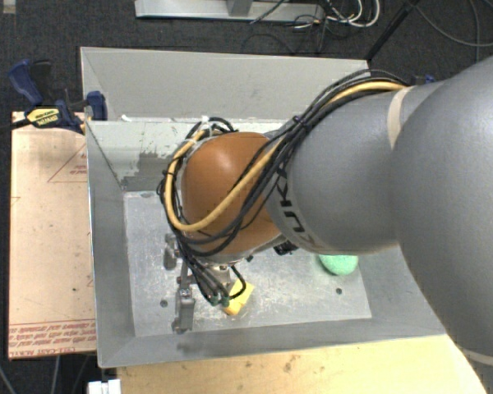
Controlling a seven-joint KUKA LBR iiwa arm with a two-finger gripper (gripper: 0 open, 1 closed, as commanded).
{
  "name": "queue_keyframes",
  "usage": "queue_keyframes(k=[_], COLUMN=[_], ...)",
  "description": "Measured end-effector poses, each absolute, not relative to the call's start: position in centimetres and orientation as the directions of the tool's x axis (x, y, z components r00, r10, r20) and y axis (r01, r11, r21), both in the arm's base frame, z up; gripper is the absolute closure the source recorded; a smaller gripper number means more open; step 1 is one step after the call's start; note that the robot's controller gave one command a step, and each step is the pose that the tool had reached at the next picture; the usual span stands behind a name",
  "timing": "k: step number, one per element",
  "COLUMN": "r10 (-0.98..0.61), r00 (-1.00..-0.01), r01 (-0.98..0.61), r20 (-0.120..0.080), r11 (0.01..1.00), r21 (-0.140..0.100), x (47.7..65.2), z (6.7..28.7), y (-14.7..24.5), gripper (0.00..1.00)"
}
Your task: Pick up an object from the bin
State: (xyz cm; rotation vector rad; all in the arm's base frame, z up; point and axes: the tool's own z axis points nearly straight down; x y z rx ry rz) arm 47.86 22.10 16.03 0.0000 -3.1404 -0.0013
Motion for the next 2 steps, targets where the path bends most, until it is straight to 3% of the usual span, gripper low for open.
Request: queue_keyframes(k=[1,2], r10=[-0.128,-0.237], r00=[-0.992,-0.971], r01=[-0.128,-0.237], r20=[0.001,0.001], r11=[0.992,0.971], r21=[0.003,-0.002], x=[48.0,50.0], z=[15.9,14.7], y=[18.9,14.0], gripper=[0.00,0.00])
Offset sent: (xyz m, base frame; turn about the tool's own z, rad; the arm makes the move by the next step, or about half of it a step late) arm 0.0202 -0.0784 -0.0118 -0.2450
